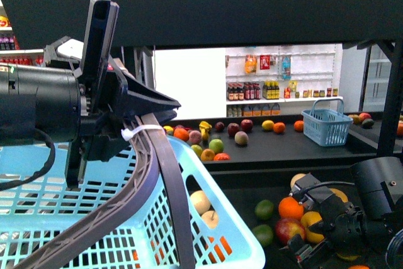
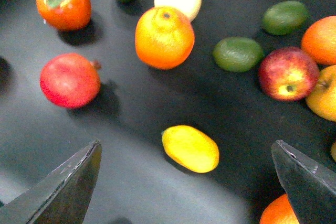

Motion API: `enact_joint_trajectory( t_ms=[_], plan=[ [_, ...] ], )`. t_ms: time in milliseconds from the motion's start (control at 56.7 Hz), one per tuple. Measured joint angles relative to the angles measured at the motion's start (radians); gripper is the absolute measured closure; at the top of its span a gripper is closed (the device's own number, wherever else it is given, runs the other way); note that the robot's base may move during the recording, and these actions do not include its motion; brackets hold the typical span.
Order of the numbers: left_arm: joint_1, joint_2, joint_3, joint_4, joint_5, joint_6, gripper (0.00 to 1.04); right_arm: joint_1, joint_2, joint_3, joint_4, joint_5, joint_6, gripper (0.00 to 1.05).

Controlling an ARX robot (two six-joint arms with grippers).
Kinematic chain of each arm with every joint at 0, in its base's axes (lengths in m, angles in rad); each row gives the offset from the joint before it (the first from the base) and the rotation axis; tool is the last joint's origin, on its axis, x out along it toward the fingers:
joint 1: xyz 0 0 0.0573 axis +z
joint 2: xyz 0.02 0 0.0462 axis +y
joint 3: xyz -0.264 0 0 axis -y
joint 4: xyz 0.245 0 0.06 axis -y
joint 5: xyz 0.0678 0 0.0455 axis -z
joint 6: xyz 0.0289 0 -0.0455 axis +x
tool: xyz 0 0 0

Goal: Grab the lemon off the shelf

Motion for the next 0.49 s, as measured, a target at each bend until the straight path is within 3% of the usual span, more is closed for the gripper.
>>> enact_joint_trajectory(
  t_ms=[141,212,282,494],
  plan=[
    [0.0,0.0,0.0,0.0,0.003,0.0,0.97,-0.024,0.139,0.104,-0.041,-0.015,-0.213,0.07],
    [0.0,0.0,0.0,0.0,0.003,-0.001,0.96,-0.04,0.254,0.205,-0.091,-0.005,-0.435,0.07],
    [0.0,0.0,0.0,0.0,0.003,0.0,0.96,-0.041,0.326,0.288,-0.149,0.004,-0.55,0.07],
    [0.0,0.0,0.0,0.0,0.002,0.0,0.97,-0.027,0.436,0.449,-0.169,-0.016,-0.648,0.07]
  ],
)
